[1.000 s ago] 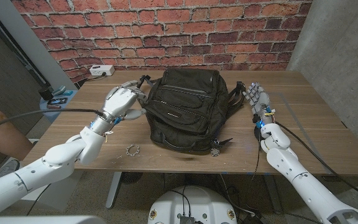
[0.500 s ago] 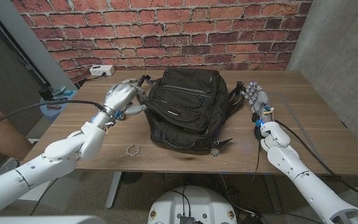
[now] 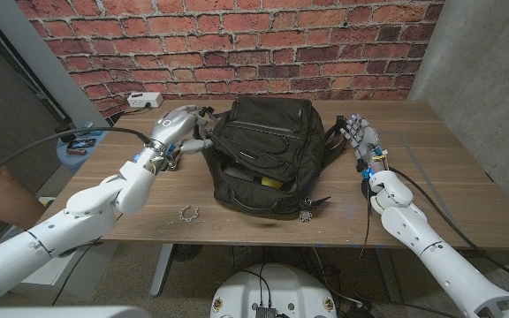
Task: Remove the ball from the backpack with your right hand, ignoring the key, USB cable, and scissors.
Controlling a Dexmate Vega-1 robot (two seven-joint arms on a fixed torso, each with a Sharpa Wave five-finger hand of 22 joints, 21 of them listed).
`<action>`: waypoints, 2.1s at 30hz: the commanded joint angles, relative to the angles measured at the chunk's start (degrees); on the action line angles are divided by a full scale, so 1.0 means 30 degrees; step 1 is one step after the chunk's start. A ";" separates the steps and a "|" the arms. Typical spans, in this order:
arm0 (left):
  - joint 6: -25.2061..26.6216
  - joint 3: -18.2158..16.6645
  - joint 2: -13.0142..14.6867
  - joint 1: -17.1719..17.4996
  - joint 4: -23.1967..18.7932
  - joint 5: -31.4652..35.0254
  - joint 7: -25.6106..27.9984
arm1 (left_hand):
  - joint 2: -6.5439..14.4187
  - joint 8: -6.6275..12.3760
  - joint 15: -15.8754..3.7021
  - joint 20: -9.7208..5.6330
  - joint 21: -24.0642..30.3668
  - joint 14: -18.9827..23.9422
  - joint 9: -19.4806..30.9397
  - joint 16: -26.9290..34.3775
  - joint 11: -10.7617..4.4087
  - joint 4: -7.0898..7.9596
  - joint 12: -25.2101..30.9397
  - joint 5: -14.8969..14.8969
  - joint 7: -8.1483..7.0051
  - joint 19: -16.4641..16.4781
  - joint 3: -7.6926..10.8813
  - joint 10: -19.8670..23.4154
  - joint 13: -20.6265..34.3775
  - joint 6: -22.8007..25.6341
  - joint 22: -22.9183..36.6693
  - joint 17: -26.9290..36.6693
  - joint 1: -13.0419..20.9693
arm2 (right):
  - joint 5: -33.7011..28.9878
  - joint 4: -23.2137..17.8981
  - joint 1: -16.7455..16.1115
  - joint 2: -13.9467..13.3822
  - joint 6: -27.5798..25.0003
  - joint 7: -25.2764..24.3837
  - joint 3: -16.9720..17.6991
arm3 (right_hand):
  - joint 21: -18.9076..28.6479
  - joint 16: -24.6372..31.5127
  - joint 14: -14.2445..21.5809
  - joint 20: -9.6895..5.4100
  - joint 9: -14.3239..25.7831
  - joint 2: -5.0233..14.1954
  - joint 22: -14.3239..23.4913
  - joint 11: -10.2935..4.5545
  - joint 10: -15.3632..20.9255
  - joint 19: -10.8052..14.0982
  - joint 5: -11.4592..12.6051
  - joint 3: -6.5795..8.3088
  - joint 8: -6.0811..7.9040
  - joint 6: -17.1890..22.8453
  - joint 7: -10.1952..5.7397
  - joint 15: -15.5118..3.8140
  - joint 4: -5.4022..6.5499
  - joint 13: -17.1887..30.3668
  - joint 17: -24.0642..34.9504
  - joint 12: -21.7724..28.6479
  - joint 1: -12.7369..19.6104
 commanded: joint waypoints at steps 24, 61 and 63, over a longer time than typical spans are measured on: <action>-0.0481 -0.0016 -0.1851 -0.2315 0.0622 -0.3148 -0.3321 | 0.2282 -0.0429 0.0073 0.0202 -0.0304 -0.0516 0.0052 0.0037 0.0031 0.0077 -0.0195 -0.0132 0.0043 -0.0459 -0.0137 0.0270 0.0325 0.0198 0.0011 0.0122 0.2646 | -0.1681 -0.2306 -0.0427 -0.1626 -0.1765 -0.1057 -0.0722 | 0.0093 0.0090 0.0046 -0.0335 0.0058 -0.0001 0.0062 -0.0029 0.0057 0.0138 0.0111 0.0112 0.0024 0.0049 0.0069 0.0059 0.0039 0.0109 0.0105 -0.0009 0.0224; -0.0063 0.0535 -0.2824 -0.4407 0.1124 -0.5856 -0.5590 | 0.2354 -0.0845 0.0159 0.0317 -0.0407 -0.0697 0.0079 0.0022 0.0055 0.0176 -0.0391 -0.0050 0.0104 -0.0599 -0.0189 0.0332 0.0701 0.0211 -0.0013 0.0102 0.2600 | -0.2807 -0.6426 -0.3852 -0.3579 -0.2196 -0.2960 0.0434 | 0.0100 0.0100 0.0067 -0.0314 0.0054 -0.0004 0.0061 0.0002 0.0059 0.0146 0.0117 0.0147 0.0026 0.0053 0.0092 0.0085 0.0005 0.0106 0.0102 -0.0011 0.0261; 0.0111 0.0524 -0.2910 -0.4469 0.1077 -0.6183 -0.5816 | 0.2356 -0.0859 0.0154 0.0314 -0.0410 -0.0716 0.0081 0.0008 0.0057 0.0176 -0.0401 -0.0041 0.0082 -0.0601 -0.0185 0.0334 0.0722 0.0231 -0.0013 0.0092 0.2598 | -0.2963 -0.6673 -0.4063 -0.3689 -0.2222 -0.3129 0.0526 | 0.0116 0.0093 0.0053 -0.0329 0.0054 -0.0002 0.0059 0.0125 0.0077 0.0192 0.0119 0.0156 0.0025 0.0050 0.0110 0.0080 -0.0007 0.0106 0.0098 -0.0004 0.0277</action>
